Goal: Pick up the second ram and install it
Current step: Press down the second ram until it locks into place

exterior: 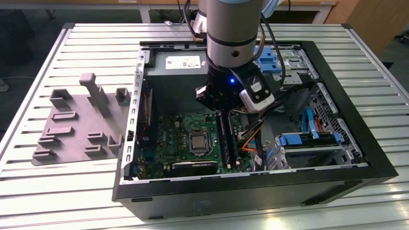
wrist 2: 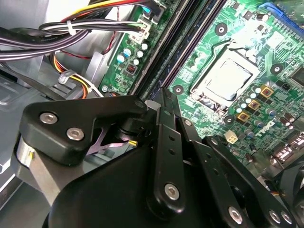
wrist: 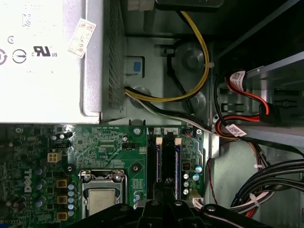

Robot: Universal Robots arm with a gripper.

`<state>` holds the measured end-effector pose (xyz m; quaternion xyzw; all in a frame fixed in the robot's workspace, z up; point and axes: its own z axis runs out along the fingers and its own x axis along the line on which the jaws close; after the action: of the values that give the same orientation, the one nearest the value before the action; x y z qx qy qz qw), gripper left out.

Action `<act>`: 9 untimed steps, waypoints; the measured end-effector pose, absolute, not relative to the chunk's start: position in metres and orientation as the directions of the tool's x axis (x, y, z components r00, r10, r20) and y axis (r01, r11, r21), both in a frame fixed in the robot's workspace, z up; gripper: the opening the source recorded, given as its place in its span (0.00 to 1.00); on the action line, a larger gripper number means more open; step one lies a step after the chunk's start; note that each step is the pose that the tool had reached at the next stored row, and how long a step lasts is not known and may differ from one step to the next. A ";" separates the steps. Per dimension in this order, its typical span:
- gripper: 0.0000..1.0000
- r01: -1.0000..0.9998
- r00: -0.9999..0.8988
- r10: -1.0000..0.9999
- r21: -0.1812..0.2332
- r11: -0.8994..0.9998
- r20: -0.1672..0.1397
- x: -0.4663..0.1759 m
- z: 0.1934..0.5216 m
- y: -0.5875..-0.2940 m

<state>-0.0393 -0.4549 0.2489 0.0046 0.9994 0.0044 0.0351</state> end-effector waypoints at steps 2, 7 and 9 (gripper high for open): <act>0.11 0.009 -0.997 0.010 0.009 1.000 -0.070 -0.039 0.249 -0.455; 0.11 0.009 -0.997 0.010 0.008 1.000 -0.070 -0.039 0.249 -0.456; 0.11 0.009 -0.998 0.010 0.008 1.000 -0.070 -0.039 0.249 -0.457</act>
<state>-0.0393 -0.4568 0.2490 0.0046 0.9994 0.0038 0.0350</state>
